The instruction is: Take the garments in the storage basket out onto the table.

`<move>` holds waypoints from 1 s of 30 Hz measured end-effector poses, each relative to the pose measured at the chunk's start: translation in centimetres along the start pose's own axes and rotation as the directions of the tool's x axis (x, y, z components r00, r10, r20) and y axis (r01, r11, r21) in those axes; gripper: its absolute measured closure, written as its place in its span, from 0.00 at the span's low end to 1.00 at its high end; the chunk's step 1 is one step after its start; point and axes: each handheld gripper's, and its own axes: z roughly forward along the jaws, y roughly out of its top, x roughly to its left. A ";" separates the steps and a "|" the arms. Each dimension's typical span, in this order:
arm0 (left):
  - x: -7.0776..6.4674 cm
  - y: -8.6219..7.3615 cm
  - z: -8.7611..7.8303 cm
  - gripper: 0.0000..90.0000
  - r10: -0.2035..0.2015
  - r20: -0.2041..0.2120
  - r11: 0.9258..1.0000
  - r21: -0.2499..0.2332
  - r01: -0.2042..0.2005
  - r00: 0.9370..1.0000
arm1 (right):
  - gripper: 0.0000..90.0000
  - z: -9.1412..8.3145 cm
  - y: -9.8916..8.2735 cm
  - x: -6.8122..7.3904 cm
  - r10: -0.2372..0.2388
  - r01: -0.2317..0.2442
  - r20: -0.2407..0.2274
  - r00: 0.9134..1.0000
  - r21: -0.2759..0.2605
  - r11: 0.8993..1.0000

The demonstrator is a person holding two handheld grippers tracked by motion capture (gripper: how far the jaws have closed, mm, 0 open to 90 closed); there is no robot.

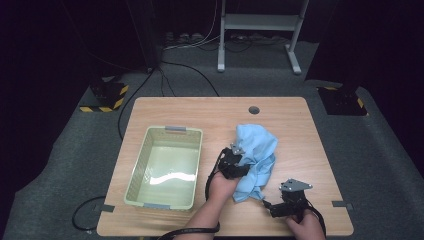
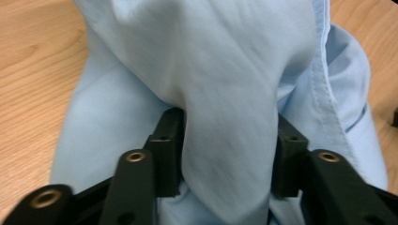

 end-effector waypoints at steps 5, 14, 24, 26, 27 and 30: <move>-0.2 -0.2 0.0 0.32 0.014 -0.008 1.000 -0.010 -0.014 1.000 | 0.00 0.0 0.0 0.1 -0.003 0.003 0.004 1.000 0.002 1.000; -0.8 -0.1 -0.8 0.07 0.066 -0.059 0.998 -0.014 -0.067 0.996 | 0.00 0.0 0.0 0.0 -0.004 0.004 0.004 1.000 0.001 1.000; -0.5 -0.7 -4.0 0.01 0.073 -0.015 0.994 -0.086 -0.074 0.997 | 0.00 0.0 0.0 0.0 -0.004 0.004 0.003 1.000 0.001 1.000; -0.4 -1.2 -4.8 0.01 0.068 -0.009 0.992 -0.107 -0.068 0.998 | 0.00 0.0 0.0 0.0 -0.004 0.004 0.003 1.000 0.001 1.000; -0.4 -1.4 -5.2 0.01 0.063 -0.004 0.990 -0.123 -0.063 0.998 | 0.00 0.0 0.0 0.0 -0.003 0.003 0.004 1.000 0.002 1.000; -0.6 -2.0 -6.6 0.00 0.064 0.018 0.987 -0.150 -0.060 0.998 | 0.00 0.0 0.0 0.1 -0.003 0.003 0.004 1.000 0.002 1.000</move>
